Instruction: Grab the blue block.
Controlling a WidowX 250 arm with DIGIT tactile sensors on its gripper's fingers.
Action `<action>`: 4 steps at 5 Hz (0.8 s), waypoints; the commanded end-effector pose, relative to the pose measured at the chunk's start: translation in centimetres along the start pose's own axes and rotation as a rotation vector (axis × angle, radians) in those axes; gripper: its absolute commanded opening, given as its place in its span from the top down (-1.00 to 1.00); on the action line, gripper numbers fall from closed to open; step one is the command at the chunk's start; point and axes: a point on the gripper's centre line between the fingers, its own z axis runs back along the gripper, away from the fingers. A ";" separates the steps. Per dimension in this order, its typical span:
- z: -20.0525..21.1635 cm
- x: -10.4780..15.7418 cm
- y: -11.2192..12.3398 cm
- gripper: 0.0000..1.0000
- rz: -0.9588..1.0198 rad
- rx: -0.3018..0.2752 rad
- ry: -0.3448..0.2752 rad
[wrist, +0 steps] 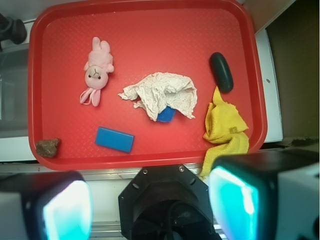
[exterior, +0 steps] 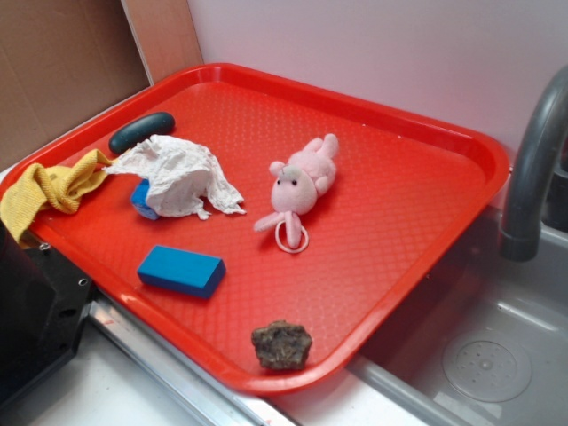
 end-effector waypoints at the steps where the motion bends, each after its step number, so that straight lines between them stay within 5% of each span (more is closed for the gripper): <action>1: 0.0 0.0 0.0 -1.00 0.000 0.000 0.000; 2: -5.4 2.3 -5.0 -1.00 -0.267 0.144 0.047; 3: -10.4 2.6 -9.1 -1.00 -0.514 0.104 0.015; 4: -13.5 0.7 -9.1 -1.00 -0.763 0.085 -0.002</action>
